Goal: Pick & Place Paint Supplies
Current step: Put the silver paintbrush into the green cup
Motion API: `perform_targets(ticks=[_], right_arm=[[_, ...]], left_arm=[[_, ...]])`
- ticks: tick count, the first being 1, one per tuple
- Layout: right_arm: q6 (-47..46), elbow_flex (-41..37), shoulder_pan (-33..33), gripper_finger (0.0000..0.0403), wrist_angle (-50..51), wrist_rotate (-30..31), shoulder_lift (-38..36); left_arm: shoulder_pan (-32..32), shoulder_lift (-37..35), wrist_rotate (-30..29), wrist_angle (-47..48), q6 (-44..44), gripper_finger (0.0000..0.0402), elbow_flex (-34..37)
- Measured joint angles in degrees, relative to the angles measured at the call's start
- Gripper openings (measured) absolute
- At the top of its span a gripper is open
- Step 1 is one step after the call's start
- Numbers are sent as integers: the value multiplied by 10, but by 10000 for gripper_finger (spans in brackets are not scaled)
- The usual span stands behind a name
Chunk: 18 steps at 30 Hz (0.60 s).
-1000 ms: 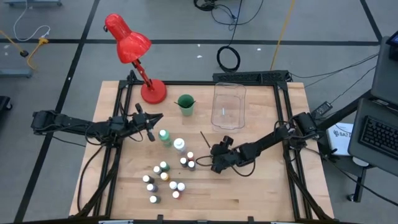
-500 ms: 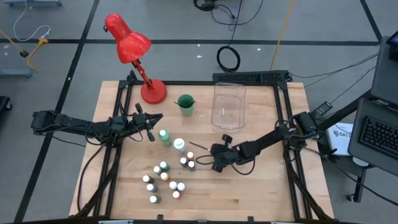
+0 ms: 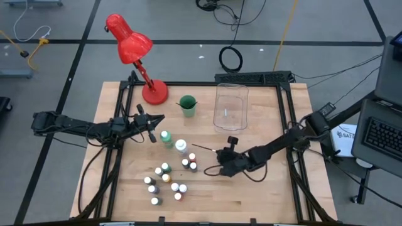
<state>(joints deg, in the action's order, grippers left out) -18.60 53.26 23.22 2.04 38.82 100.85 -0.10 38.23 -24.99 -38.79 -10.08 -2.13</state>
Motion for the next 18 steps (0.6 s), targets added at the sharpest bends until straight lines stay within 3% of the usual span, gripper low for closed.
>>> perform_targets(ticks=[5, 13, 15, 18], right_arm=[[36, 0, 26, 2, 1, 47, -47], [76, 0, 68, 2, 37, 177, -126], [63, 0, 70, 2, 52, 157, -138], [33, 0, 64, 1, 70, 52, -143]], left_arm=[[0, 0, 1, -5, 3, 33, 0], [0, 0, 36, -22, 19, 33, 0], [0, 0, 44, -23, 22, 33, 0], [0, 0, 45, -22, 23, 33, 0]])
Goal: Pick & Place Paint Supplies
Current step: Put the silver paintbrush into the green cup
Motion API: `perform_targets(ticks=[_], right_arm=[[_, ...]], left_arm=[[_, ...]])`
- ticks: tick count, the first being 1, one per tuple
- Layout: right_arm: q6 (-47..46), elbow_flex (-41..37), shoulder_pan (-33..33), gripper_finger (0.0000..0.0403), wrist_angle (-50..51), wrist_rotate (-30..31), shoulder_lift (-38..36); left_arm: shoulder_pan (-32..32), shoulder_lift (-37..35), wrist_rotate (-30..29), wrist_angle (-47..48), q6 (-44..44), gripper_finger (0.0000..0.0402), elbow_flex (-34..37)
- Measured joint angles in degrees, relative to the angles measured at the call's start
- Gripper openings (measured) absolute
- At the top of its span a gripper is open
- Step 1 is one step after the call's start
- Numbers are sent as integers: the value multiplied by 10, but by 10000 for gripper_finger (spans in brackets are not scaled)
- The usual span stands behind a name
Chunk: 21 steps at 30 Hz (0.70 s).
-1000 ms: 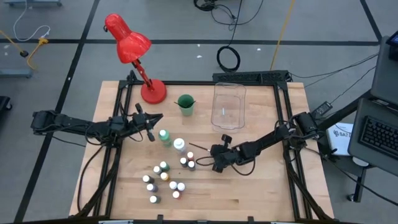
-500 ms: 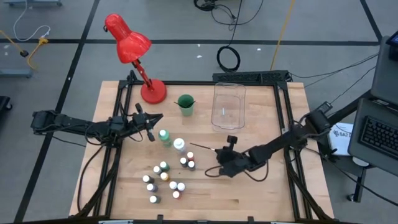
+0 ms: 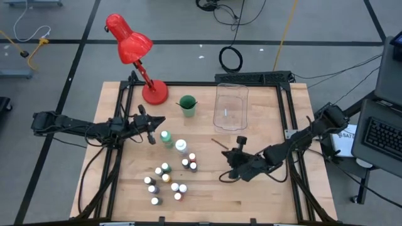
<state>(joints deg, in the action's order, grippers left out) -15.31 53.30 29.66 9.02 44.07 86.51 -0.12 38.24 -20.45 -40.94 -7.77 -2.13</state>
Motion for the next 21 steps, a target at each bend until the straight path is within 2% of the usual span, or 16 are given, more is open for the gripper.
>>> perform_targets(ticks=[2, 5, 14, 21], right_arm=[[-24, 0, -1, 1, 24, -58, 1], [-96, 0, 0, 1, 74, -91, 6], [-292, -46, 4, 3, 259, -96, 5], [-301, -113, -34, 57, 254, -94, 5]], left_arm=[[0, 0, 0, 0, 0, 33, 0], [0, 0, 0, 2, 0, 33, 0], [0, 0, 0, 4, 2, 33, 0], [0, 0, 0, 5, 2, 33, 0]])
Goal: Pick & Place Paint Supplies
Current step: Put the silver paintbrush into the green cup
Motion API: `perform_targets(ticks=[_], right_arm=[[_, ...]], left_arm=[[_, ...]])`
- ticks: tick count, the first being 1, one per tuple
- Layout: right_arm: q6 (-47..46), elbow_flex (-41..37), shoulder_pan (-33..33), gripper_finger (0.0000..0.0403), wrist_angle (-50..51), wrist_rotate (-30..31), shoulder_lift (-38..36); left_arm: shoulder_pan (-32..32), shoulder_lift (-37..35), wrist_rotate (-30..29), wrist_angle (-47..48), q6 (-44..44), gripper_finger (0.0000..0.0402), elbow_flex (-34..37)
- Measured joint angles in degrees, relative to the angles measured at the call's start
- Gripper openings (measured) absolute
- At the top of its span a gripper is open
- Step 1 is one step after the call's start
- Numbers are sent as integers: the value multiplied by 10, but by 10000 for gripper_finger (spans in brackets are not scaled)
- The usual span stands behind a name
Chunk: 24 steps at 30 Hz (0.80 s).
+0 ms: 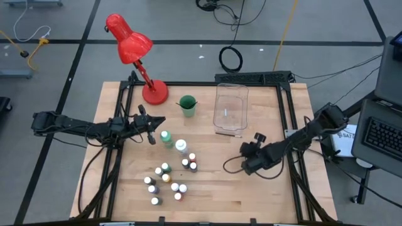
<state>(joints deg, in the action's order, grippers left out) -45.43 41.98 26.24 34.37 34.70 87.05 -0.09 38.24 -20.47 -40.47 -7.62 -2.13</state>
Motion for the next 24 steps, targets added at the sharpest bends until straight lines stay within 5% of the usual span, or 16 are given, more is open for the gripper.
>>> perform_targets(ticks=[9, 24], right_arm=[[75, -61, -85, 144, -78, 12, -7], [191, -76, -226, 144, -155, -191, -75]], left_arm=[[0, 0, 0, 0, -1, 33, 0], [0, 0, 0, 5, -12, 33, 0]])
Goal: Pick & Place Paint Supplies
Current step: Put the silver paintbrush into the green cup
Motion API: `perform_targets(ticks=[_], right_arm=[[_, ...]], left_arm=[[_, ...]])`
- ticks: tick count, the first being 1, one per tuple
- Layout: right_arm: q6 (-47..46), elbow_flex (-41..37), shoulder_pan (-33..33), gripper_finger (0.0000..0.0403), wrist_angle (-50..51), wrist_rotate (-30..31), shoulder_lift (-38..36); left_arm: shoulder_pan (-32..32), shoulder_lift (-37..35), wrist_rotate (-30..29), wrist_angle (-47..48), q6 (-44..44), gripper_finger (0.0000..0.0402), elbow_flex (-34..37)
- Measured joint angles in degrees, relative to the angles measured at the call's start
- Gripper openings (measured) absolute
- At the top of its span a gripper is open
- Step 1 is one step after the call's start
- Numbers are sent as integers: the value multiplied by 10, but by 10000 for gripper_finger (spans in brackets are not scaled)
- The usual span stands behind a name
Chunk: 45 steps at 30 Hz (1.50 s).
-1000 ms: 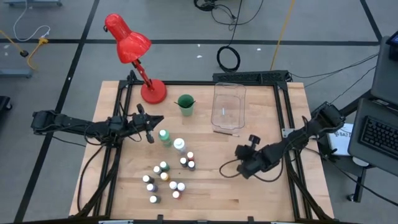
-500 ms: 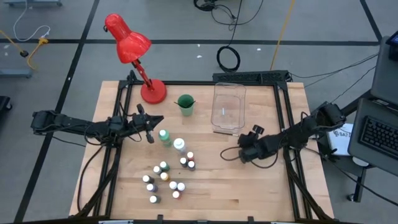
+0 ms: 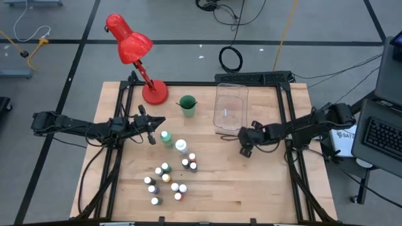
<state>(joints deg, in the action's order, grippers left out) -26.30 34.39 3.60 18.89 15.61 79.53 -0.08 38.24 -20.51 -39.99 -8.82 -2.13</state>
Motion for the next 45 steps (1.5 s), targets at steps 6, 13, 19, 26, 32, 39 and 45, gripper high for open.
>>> perform_targets(ticks=[6, 13, 19, 26, 32, 39, 45], right_arm=[[24, -4, -45, 144, -20, -27, 0], [43, -35, -51, 130, -90, -39, -1], [56, -54, -52, 103, -120, -47, -1], [47, -57, -50, 43, -105, -104, -1], [10, -57, -20, 7, -74, -119, 0], [-43, -58, 33, 3, -35, -110, 0], [-60, -58, 74, 2, -43, -109, 0]], left_arm=[[0, 0, 0, 0, 1, 33, 0], [0, 0, 0, 0, 1, 33, 0], [0, 0, 0, 0, 1, 33, 0], [0, 0, 0, 0, 1, 33, 0], [0, 0, 0, 0, 1, 33, 0], [0, 0, 0, 0, 1, 33, 0], [0, 0, 0, -1, 1, 33, 0]])
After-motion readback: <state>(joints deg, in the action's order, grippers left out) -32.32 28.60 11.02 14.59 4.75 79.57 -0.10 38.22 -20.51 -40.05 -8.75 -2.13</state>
